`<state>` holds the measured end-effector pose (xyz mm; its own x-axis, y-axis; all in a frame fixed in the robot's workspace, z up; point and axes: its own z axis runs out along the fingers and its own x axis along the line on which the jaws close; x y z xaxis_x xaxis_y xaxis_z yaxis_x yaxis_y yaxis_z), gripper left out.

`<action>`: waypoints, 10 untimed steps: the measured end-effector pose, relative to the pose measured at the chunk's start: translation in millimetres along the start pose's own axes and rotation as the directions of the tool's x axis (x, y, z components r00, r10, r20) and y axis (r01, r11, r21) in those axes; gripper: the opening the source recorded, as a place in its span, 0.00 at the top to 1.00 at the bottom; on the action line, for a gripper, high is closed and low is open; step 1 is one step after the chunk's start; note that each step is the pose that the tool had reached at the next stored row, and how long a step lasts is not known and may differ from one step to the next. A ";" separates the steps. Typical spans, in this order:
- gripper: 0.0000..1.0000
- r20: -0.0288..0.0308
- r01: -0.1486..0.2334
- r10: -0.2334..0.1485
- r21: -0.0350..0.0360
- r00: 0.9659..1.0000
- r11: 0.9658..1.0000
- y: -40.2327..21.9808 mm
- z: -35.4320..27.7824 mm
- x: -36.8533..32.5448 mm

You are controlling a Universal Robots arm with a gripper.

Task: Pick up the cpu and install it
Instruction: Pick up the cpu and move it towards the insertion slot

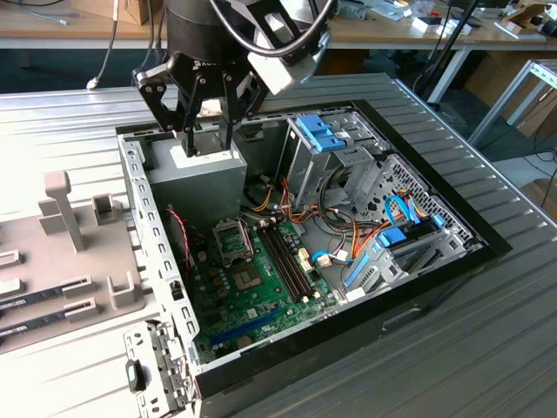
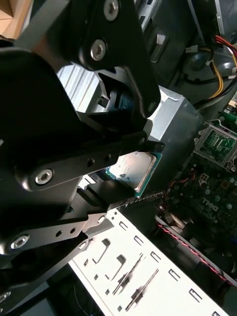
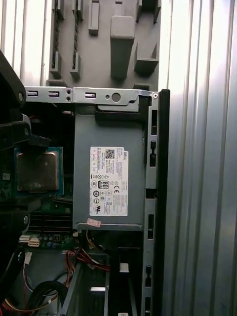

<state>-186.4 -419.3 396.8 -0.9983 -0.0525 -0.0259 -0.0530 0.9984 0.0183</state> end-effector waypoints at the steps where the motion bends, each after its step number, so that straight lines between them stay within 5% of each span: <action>1: 0.53 0.000 0.000 0.000 0.000 1.000 1.000 -2.4 0.4 -0.8; 10: 0.53 -0.001 0.000 0.000 0.000 1.000 1.000 -22.1 6.3 -14.2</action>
<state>-170.9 -440.5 390.5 -0.9983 -0.0524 -0.0250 -0.0529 0.9984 0.0183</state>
